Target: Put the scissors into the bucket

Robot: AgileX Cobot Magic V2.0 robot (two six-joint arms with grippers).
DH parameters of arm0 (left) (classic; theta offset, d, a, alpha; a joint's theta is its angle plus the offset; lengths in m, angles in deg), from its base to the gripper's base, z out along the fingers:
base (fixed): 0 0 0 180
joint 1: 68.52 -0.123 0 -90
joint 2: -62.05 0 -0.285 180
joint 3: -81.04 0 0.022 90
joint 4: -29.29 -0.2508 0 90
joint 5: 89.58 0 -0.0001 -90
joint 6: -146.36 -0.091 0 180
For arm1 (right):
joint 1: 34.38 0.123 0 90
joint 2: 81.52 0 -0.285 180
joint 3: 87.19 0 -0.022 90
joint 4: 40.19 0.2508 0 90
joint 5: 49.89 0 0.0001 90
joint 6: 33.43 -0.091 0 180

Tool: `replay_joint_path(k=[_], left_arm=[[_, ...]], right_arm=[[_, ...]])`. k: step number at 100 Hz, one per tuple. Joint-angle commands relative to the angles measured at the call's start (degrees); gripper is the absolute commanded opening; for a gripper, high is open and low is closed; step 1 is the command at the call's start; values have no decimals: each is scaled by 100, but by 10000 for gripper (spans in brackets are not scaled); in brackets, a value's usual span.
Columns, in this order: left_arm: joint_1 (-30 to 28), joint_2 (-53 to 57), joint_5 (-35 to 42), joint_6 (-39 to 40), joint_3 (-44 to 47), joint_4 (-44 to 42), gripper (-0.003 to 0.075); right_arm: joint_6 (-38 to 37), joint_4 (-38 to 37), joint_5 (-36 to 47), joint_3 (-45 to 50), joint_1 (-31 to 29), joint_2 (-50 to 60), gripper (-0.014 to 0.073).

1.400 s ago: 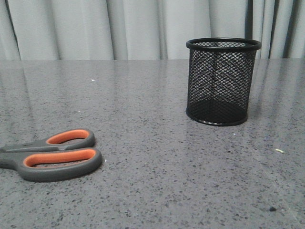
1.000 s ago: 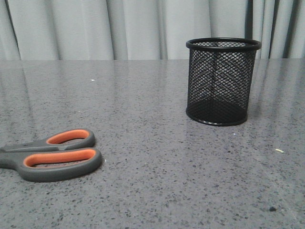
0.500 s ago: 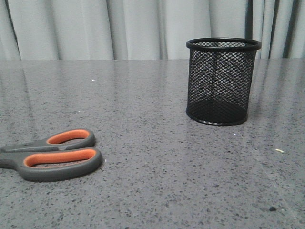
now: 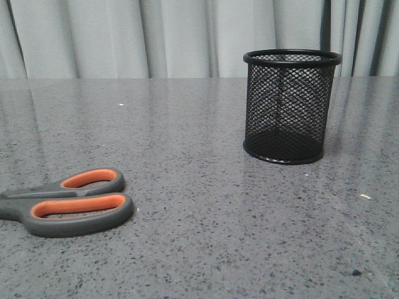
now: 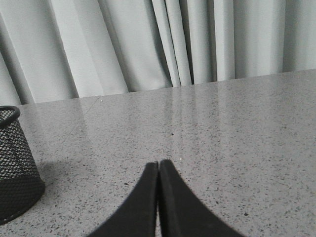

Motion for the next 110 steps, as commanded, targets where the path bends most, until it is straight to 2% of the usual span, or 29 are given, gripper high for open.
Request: replay_joint_path(k=[1, 10, 22, 32, 46, 62, 74, 95, 110], left_arm=[[9, 157, 485, 31, 230, 103, -20], [9, 157, 485, 95, 230, 677, -20], [9, 157, 520, 95, 230, 2334, -20], [9, 157, 534, 95, 219, 3376, -20], [9, 157, 522, 95, 64, 4342, -20], [9, 107, 185, 32, -573, 4147, -20], [9, -297, -517, -62, -1486, 3154, -20], [9, -1987, -2423, -111, -3575, 1708, -20], [9, -3325, -4205, -722, -4930, 1528, -20]], right_arm=[[32, 9, 453, 28, 7, 129, -45], [32, 386, 575, 28, 7, 129, -45], [32, 1282, 729, 28, 7, 129, -45], [32, 2050, 753, 18, 7, 129, -45], [32, 2353, 709, -41, 7, 129, -45], [32, 2218, -66, -634, 7, 82, -45], [32, 1731, -907, -1401, 7, -345, -45], [32, 971, -2232, -3121, 33, -1827, -45], [92, 597, -3082, -4146, 127, -2863, -45]])
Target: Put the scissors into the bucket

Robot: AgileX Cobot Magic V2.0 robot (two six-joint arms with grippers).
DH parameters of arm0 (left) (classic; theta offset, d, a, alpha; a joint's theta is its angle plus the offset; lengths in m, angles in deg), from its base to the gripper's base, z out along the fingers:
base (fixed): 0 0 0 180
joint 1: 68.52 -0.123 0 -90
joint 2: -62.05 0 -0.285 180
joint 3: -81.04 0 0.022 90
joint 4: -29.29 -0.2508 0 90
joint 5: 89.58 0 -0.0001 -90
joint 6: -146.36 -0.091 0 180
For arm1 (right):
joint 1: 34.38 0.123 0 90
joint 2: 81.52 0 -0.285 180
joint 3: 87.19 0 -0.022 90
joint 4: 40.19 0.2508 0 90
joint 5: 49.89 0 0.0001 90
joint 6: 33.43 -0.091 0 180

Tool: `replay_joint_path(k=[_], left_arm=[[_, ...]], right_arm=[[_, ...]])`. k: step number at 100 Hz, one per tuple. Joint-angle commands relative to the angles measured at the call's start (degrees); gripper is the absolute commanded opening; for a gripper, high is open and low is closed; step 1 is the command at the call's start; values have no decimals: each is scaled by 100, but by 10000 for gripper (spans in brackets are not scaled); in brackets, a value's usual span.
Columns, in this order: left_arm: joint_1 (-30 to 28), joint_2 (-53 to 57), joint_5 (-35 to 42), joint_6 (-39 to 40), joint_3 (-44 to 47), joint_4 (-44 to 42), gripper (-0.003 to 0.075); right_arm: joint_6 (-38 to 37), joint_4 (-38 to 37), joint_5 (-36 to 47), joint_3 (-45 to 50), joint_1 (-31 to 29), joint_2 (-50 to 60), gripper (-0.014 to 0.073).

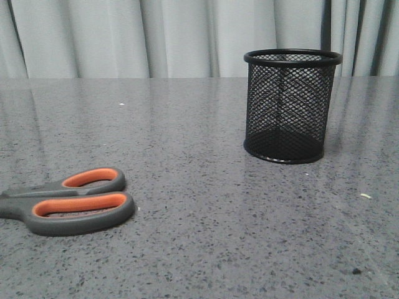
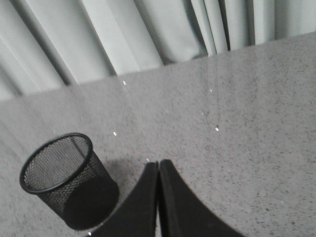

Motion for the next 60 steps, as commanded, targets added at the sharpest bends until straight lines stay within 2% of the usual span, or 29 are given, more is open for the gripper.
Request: replay_joint_path(k=[1, 11, 28, 43, 60], left_arm=[[9, -824, -685, -381, -744, -45, -20], [9, -1495, -1505, -605, -1285, -45, -19], [9, -2223, -2364, -1053, -1743, -24, -19], [342, -2473, -2502, -1333, -1773, 4, -19], [1163, -2673, -2532, -1809, -1773, -281, -18]], right_arm=[[92, -281, -208, -698, 64, -594, -45], [448, -300, -771, -1145, 132, -1118, -45], [590, -300, -1436, -1544, 243, -1676, -45], [857, -300, -1702, -1695, 333, -1842, -45], [1036, -300, -1794, -1718, 478, -1842, -39]])
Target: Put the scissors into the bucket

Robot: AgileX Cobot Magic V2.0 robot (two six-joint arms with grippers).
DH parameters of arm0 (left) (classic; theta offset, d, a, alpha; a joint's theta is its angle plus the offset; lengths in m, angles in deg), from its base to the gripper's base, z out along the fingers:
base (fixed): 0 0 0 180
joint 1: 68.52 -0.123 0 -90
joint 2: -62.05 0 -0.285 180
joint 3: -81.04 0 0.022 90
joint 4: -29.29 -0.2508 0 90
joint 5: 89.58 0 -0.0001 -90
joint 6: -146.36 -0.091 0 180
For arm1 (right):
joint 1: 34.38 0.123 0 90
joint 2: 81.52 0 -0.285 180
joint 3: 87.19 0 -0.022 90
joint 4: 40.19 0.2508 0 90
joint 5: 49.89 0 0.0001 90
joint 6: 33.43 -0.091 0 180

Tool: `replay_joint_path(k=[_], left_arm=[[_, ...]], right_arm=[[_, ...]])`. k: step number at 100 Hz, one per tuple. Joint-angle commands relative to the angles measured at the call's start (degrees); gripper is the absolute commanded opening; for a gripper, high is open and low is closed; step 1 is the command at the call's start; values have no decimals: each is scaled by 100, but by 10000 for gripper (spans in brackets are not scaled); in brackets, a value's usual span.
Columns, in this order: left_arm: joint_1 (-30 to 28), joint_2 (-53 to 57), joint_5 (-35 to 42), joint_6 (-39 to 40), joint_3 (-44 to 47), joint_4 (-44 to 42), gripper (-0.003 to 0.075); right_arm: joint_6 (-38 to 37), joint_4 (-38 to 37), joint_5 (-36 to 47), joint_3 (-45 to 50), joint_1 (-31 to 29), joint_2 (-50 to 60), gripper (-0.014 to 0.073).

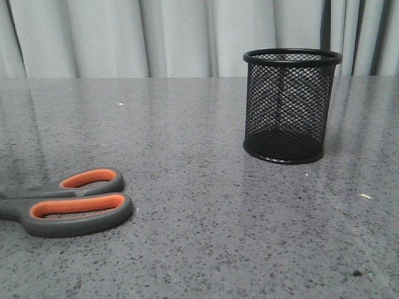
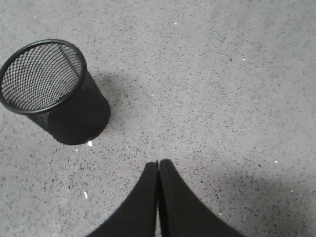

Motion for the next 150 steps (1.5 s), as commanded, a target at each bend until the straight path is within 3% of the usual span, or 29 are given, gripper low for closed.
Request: replay_joint_path(k=[1, 11, 23, 33, 48, 55, 88, 133, 150], left_arm=[[415, -59, 149, -181, -193, -50, -18], [775, -142, 15, -181, -193, -486, -18], [953, -230, -243, -181, -193, -703, -11], [953, -268, -348, -181, -193, -703, 66], [1014, -281, -467, -191, -193, -682, 298], [1130, -307, -573, -229, -193, -682, 362], [1797, -1077, -914, -652, -203, -1125, 368], [1815, -1895, -887, -1713, -420, -1318, 368], [1815, -2092, -887, -2149, -487, -1031, 368]], right_arm=[[168, -11, 224, -207, 55, -22, -36], [178, -11, 111, -207, 101, -22, 52], [178, -11, 97, -207, 101, -22, 273], [178, -11, 97, -207, 101, -22, 394], [181, -11, 119, -207, 127, -22, 394], [181, -11, 119, -207, 179, -22, 394], [181, -11, 119, -207, 316, -22, 394], [181, -11, 119, -207, 316, -22, 394], [181, 0, 119, -207, 316, -22, 394]])
